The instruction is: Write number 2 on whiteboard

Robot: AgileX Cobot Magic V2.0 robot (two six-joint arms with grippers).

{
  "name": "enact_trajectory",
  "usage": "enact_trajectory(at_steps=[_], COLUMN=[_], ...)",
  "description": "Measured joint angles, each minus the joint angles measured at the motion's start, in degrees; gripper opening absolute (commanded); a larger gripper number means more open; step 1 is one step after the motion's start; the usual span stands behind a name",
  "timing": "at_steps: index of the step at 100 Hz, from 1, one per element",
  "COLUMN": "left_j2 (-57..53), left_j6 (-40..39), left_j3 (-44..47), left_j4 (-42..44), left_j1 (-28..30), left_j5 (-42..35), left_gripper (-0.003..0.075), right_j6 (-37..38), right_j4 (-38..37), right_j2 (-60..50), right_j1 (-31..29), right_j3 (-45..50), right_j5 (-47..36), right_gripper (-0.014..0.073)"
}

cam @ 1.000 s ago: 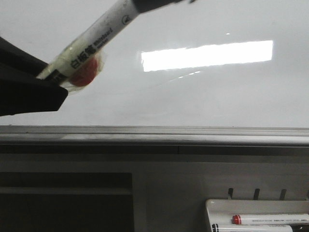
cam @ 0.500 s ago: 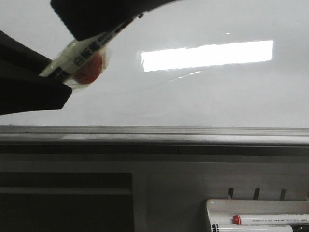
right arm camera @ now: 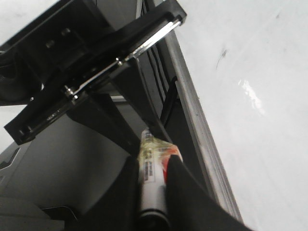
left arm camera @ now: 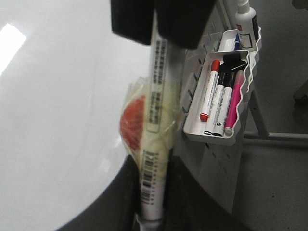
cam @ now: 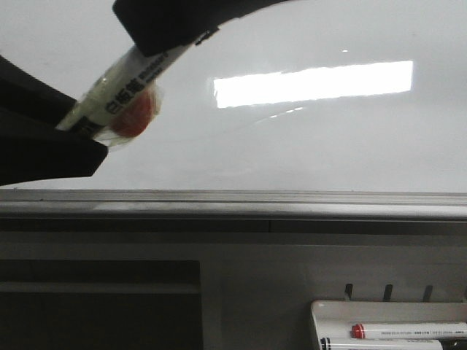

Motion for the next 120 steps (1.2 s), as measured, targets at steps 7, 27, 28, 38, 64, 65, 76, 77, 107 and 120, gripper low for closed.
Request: enact_trajectory(at_steps=[7,27,28,38,64,65,76,77,107,120], left_j2=[0.00,-4.79,-5.48,-11.42,-28.89,-29.52,-32.59,-32.80,-33.28,-33.28], left_j6=[-0.26,-0.87,-0.87,-0.99,-1.10,-1.10,-1.42,-1.48,-4.50,-5.73], left_j3=[-0.25,-0.48,-0.48,-0.51,-0.77,-0.77,-0.86,-0.86,-0.86,-0.86], left_j4=[-0.31,-3.23,-3.41,-6.77,-12.58,-12.58,-12.67,-12.67,-10.45,-9.97], left_j1=[0.00,0.00,0.00,0.00,0.00,0.00,0.00,0.00,0.00,0.00], left_j5=[0.47,5.29,5.51,9.17,20.18,21.08,27.54,27.76,27.10,26.84], left_gripper=[0.0307,0.0473,0.0473,0.0473,0.0086,0.0043,-0.0020,-0.0020,-0.0020,-0.0020], right_j6=[0.00,0.73,0.84,1.49,2.76,2.87,2.95,2.95,2.95,2.95], right_j4=[-0.18,-0.18,-0.18,-0.18,1.62,1.73,2.04,2.04,2.14,2.14], right_j2=[0.00,0.34,0.34,0.43,0.43,0.43,0.43,0.43,2.07,4.11], right_j1=[0.00,0.00,0.00,-0.97,-2.95,-2.95,-2.95,-2.95,-3.09,-3.09], right_j3=[0.00,0.00,0.00,0.10,0.10,0.10,0.10,0.10,0.10,0.10], right_j5=[0.00,-1.12,-1.38,-4.18,-11.75,-11.92,-16.53,-17.17,-22.20,-22.97], right_gripper=[-0.0077,-0.0077,-0.0077,-0.0077,-0.0076,-0.0076,-0.0077,-0.0077,-0.0077,-0.0077])
